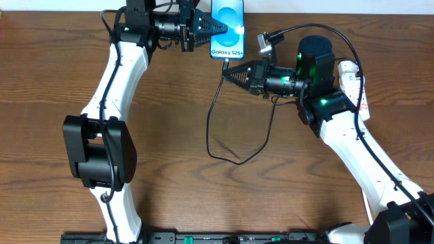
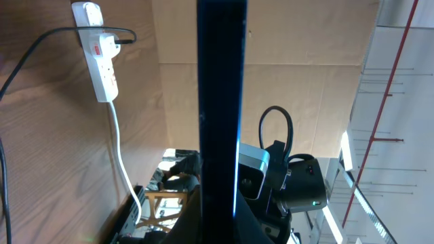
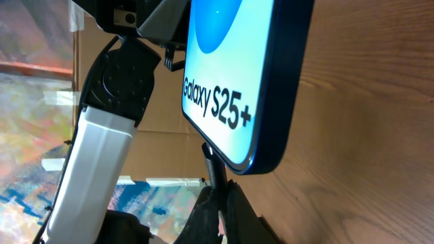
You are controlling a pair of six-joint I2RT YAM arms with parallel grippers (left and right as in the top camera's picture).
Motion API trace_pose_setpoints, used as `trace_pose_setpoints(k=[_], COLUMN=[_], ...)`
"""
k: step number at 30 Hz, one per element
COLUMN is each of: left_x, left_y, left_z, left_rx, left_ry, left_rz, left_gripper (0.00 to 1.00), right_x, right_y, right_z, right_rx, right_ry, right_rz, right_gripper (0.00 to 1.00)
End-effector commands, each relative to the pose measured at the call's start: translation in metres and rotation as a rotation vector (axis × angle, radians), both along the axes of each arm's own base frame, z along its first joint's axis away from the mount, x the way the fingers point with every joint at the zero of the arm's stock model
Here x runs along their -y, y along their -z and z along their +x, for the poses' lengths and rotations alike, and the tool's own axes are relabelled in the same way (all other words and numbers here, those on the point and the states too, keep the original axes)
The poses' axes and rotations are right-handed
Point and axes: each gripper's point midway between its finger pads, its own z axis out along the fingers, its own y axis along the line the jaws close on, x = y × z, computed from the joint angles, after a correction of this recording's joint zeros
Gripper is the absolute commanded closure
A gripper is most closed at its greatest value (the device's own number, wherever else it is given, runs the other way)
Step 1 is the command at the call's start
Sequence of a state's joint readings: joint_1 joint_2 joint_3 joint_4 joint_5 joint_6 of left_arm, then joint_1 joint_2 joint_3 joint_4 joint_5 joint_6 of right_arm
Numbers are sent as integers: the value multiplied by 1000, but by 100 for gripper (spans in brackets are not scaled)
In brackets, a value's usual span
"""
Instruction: Plug charger to phone and switch on socket
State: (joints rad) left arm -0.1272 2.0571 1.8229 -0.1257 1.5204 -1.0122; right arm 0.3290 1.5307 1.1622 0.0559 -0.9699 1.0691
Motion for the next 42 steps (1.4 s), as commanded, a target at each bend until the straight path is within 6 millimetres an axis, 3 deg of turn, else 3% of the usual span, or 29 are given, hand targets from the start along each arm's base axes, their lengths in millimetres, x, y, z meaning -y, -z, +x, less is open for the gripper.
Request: trace_pose_setpoints(k=[1, 42], left_x=[1, 1], left_y=[-21, -21], left_z=[-14, -13], left_rx=[80, 109], left_ry=[51, 52], left_rz=[-29, -31], left_gripper=[93, 93], right_x=[7, 18], right_y=[1, 0], right_z=[7, 19], right_rx=[-8, -19], right_ry=[25, 80], right_rz=[0, 4], right_gripper=[99, 99])
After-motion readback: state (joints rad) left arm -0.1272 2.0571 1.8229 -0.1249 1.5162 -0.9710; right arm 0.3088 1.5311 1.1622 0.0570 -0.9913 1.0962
